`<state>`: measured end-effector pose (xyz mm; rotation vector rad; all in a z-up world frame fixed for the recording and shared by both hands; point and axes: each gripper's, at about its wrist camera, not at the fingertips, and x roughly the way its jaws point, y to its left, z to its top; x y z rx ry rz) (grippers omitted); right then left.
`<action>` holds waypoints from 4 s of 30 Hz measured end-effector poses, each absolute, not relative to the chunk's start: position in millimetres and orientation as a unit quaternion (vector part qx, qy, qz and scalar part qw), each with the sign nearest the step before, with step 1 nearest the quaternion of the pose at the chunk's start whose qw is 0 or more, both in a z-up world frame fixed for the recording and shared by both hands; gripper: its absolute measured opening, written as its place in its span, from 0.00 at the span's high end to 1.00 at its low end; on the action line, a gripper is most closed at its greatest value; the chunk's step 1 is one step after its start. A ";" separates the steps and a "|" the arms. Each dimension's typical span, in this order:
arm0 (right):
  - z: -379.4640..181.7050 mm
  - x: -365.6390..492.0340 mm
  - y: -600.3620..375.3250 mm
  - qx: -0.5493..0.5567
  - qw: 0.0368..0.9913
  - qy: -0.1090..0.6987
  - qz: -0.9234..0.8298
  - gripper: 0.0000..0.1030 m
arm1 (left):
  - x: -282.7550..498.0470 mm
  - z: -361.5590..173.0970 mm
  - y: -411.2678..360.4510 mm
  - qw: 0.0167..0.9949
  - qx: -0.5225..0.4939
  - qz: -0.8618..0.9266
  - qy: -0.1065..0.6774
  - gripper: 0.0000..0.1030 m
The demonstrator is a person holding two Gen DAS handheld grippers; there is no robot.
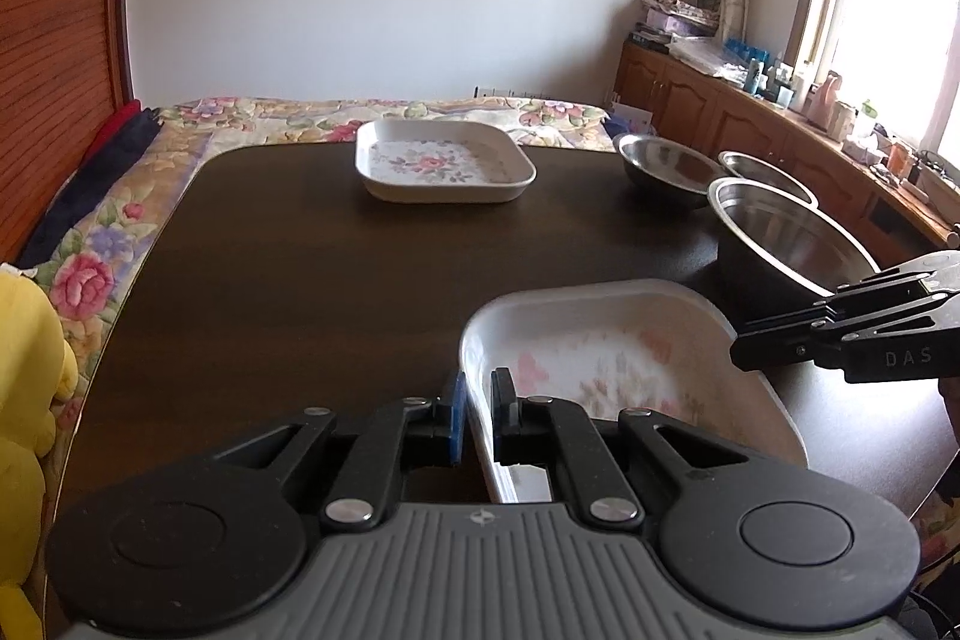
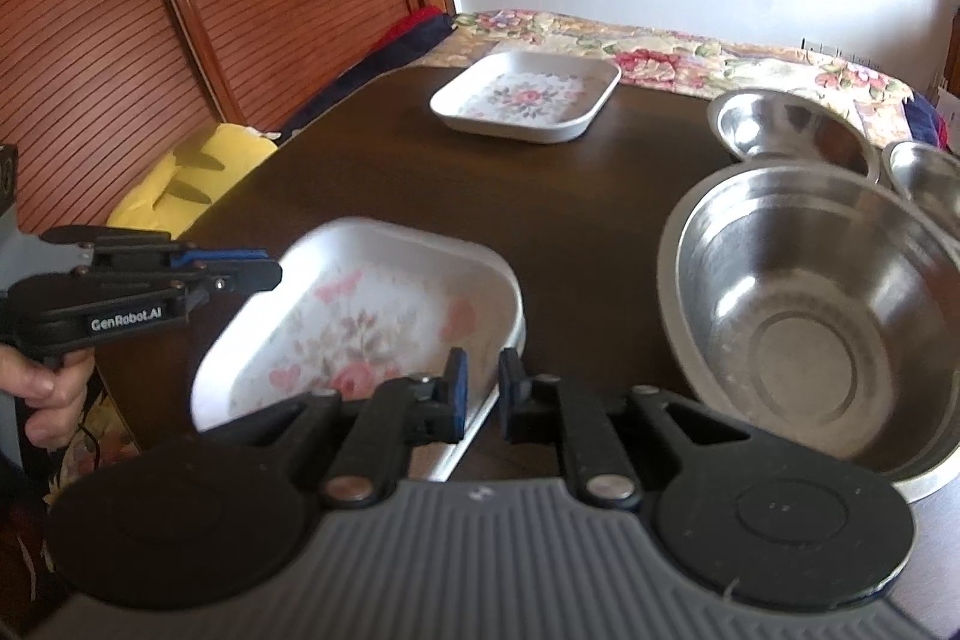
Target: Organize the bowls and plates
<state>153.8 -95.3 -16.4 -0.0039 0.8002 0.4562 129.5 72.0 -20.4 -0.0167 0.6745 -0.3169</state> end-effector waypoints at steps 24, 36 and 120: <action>33.1 223.9 -88.9 -0.032 0.919 0.335 0.204 0.81 | 190.6 27.4 86.7 0.956 0.028 -0.118 0.266 0.12; 38.9 294.1 -64.6 -0.021 0.911 0.357 0.206 0.56 | 249.9 32.5 99.3 0.955 0.037 -0.113 0.271 0.09; -25.5 398.3 -64.9 0.000 0.861 0.472 0.190 0.87 | 368.7 -27.8 99.7 0.914 0.007 -0.147 0.378 0.64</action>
